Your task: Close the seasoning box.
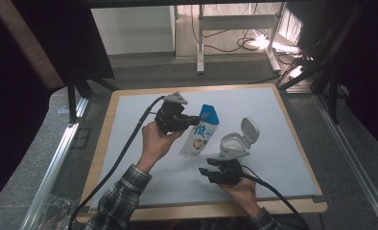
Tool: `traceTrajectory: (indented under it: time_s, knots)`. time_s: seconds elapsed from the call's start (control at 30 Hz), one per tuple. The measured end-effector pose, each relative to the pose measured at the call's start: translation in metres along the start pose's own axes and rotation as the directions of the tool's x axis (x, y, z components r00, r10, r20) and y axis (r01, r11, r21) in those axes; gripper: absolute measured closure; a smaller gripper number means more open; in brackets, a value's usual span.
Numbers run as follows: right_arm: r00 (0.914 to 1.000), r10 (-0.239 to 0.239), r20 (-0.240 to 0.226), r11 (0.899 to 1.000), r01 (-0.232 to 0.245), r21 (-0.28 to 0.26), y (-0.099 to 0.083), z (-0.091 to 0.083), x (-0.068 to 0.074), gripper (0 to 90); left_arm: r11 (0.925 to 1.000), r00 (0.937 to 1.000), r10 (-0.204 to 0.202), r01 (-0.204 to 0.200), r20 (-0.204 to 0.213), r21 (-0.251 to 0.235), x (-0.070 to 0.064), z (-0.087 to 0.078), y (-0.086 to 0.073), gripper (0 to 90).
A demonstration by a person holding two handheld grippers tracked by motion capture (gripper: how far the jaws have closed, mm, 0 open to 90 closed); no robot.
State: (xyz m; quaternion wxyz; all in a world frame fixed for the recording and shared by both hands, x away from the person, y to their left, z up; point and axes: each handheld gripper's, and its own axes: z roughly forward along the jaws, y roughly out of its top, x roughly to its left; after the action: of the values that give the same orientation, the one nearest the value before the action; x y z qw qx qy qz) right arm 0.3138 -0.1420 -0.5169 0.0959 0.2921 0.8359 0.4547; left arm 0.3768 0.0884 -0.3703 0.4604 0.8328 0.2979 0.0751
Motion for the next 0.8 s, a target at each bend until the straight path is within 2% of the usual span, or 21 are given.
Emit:
traceTrajectory:
  time_s: [0.3, 0.43, 0.8]
  knots:
    - [1.0, -0.005, -0.002, 1.0, 0.005, 0.009, -0.001, -0.004, -0.001, 49.5, 0.9995, 0.9994, -0.019, 0.018, -0.028, -0.025, 0.009, -0.003, -0.01, 90.0]
    - [0.9999, -0.006, -0.009, 1.0, 0.006, 0.022, -0.001, -0.006, -0.002, 49.5, 0.9992, 0.9977, -0.025, 0.023, -0.063, -0.032, 0.017, -0.006, -0.017, 90.0]
    - [0.9998, -0.016, -0.015, 0.999, 0.016, 0.045, -0.003, -0.011, -0.005, 49.5, 0.9969, 0.9926, -0.051, 0.044, -0.11, -0.066, 0.036, -0.014, -0.032, 90.0]
